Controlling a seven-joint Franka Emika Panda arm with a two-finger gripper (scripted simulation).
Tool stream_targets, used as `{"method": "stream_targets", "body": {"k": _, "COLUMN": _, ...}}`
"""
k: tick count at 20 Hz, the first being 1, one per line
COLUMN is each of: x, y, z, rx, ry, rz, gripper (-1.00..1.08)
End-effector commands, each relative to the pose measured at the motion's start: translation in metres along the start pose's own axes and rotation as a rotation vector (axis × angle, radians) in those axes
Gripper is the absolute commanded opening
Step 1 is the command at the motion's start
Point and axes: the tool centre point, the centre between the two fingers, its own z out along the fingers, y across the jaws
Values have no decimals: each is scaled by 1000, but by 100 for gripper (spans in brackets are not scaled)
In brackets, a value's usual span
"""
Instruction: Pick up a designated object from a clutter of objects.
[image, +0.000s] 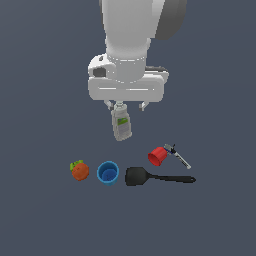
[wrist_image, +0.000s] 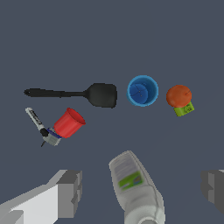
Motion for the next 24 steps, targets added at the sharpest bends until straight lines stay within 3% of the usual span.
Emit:
{"method": "stream_targets", "body": {"k": 1, "x": 0, "y": 0, "z": 0, "rx": 0, "ry": 0, "rz": 0, "gripper": 100}}
{"method": "stream_targets", "body": {"k": 11, "x": -10, "y": 18, "z": 15, "rx": 3, "ry": -56, "rz": 9, "gripper": 100}}
{"method": "stream_targets", "body": {"k": 24, "x": -3, "y": -5, "z": 38, "rx": -5, "ry": -50, "rz": 59, "gripper": 100}}
